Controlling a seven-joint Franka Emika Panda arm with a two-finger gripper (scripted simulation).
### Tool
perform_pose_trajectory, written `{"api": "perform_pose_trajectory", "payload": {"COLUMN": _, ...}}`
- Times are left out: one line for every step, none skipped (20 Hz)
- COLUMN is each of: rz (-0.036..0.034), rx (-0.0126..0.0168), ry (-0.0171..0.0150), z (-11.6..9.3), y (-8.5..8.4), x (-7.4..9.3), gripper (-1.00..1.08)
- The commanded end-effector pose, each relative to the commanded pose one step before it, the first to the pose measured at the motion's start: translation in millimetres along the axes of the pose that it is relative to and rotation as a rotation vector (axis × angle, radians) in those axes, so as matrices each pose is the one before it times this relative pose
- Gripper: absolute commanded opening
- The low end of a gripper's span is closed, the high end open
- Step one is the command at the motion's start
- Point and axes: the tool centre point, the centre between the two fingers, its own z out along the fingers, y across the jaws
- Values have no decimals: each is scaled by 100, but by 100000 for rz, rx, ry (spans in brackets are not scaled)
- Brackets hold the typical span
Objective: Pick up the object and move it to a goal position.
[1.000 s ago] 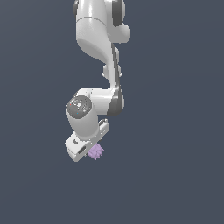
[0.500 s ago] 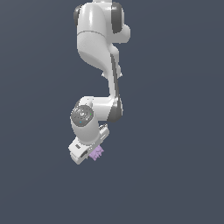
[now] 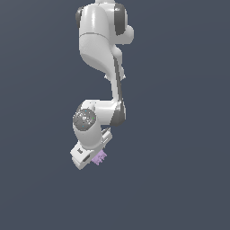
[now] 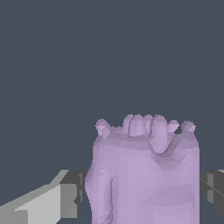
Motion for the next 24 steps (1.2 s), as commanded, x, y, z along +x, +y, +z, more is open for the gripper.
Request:
{"api": "perform_pose_trajectory", "payload": {"rz": -170, "rx": 421, "ry": -169, "z": 245, "y": -204, "x": 38, "gripper": -100}}
{"api": "perform_pose_trajectory", "payload": {"rz": 0, "rx": 0, "ry": 0, "z": 0, "y": 0, "x": 0, "gripper": -100}}
{"api": "perform_pose_trajectory", "payload": {"rz": 0, "rx": 0, "ry": 0, "z": 0, "y": 0, "x": 0, "gripper": -100}}
{"api": "perform_pose_trajectory", "payload": {"rz": 0, "rx": 0, "ry": 0, "z": 0, "y": 0, "x": 0, "gripper": -100}}
{"api": "perform_pose_trajectory", "payload": {"rz": 103, "rx": -407, "ry": 219, "z": -242, "y": 175, "x": 12, "gripper": -100}}
{"api": "perform_pose_trajectory", "payload": {"rz": 0, "rx": 0, "ry": 0, "z": 0, "y": -21, "x": 10, "gripper": -100}}
{"api": "perform_pose_trajectory", "payload": {"rz": 0, "rx": 0, "ry": 0, "z": -1, "y": -63, "x": 30, "gripper": -100}}
{"api": "perform_pose_trajectory", "payload": {"rz": 0, "rx": 0, "ry": 0, "z": -1, "y": -105, "x": 50, "gripper": -100}}
{"api": "perform_pose_trajectory", "payload": {"rz": 0, "rx": 0, "ry": 0, "z": -1, "y": -148, "x": 71, "gripper": -100}}
{"api": "perform_pose_trajectory", "payload": {"rz": 0, "rx": 0, "ry": 0, "z": -2, "y": -192, "x": 92, "gripper": -100}}
{"api": "perform_pose_trajectory", "payload": {"rz": 0, "rx": 0, "ry": 0, "z": -2, "y": -238, "x": 114, "gripper": -100}}
{"api": "perform_pose_trajectory", "payload": {"rz": 0, "rx": 0, "ry": 0, "z": -2, "y": -285, "x": 137, "gripper": -100}}
{"api": "perform_pose_trajectory", "payload": {"rz": 0, "rx": 0, "ry": 0, "z": -3, "y": -334, "x": 161, "gripper": -100}}
{"api": "perform_pose_trajectory", "payload": {"rz": 0, "rx": 0, "ry": 0, "z": -3, "y": -386, "x": 186, "gripper": -100}}
{"api": "perform_pose_trajectory", "payload": {"rz": 0, "rx": 0, "ry": 0, "z": -4, "y": -441, "x": 212, "gripper": -100}}
{"api": "perform_pose_trajectory", "payload": {"rz": 0, "rx": 0, "ry": 0, "z": -4, "y": -499, "x": 241, "gripper": -100}}
{"api": "perform_pose_trajectory", "payload": {"rz": -20, "rx": 59, "ry": -30, "z": 41, "y": -568, "x": 285, "gripper": -100}}
{"api": "perform_pose_trajectory", "payload": {"rz": 0, "rx": 0, "ry": 0, "z": -5, "y": -630, "x": 306, "gripper": -100}}
{"api": "perform_pose_trajectory", "payload": {"rz": 0, "rx": 0, "ry": 0, "z": -5, "y": -704, "x": 343, "gripper": -100}}
{"api": "perform_pose_trajectory", "payload": {"rz": 0, "rx": 0, "ry": 0, "z": -6, "y": -781, "x": 381, "gripper": -100}}
{"api": "perform_pose_trajectory", "payload": {"rz": -19, "rx": 59, "ry": -30, "z": 39, "y": -861, "x": 430, "gripper": -100}}
{"api": "perform_pose_trajectory", "payload": {"rz": 0, "rx": 0, "ry": 0, "z": -6, "y": -928, "x": 456, "gripper": -100}}
{"api": "perform_pose_trajectory", "payload": {"rz": 0, "rx": 0, "ry": 0, "z": -7, "y": -999, "x": 493, "gripper": -100}}
{"api": "perform_pose_trajectory", "payload": {"rz": 0, "rx": 0, "ry": 0, "z": -7, "y": -1052, "x": 522, "gripper": -100}}
